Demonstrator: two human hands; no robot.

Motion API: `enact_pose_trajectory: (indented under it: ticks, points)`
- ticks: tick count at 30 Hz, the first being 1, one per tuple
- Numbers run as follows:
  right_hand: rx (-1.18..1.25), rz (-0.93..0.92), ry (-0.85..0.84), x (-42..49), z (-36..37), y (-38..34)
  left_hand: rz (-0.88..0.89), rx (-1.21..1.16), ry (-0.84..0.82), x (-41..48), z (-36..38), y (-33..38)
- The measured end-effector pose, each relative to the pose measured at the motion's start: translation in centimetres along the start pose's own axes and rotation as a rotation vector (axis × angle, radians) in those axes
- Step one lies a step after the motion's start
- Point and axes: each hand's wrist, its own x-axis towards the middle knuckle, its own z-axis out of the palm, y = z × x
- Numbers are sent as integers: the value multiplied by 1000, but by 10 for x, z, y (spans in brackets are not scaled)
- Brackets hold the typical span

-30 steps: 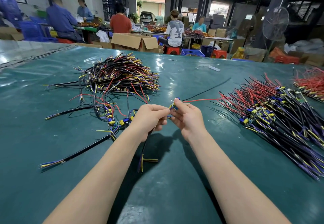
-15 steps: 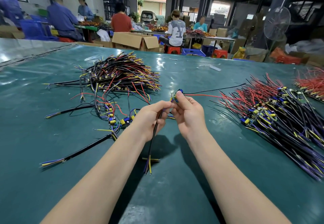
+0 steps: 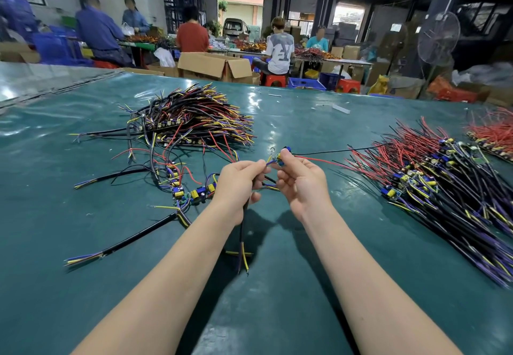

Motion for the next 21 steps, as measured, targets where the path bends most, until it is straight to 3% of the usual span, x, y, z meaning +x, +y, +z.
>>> enact_pose_trajectory:
  ticks: [4,13,18,21]
  points:
    - [2,-12,-77,0,-1,-1,-159,-184,-28,0,0,2]
    - [-110,1,-25,0,-5,-2,-57,-47,-20,0,-3,-3]
    - [20,116,-95,0,-4,-1,-120,-116,34,0,0,0]
    - [19,68,-80,0,-4,0,-120,-68,-58,1,1,2]
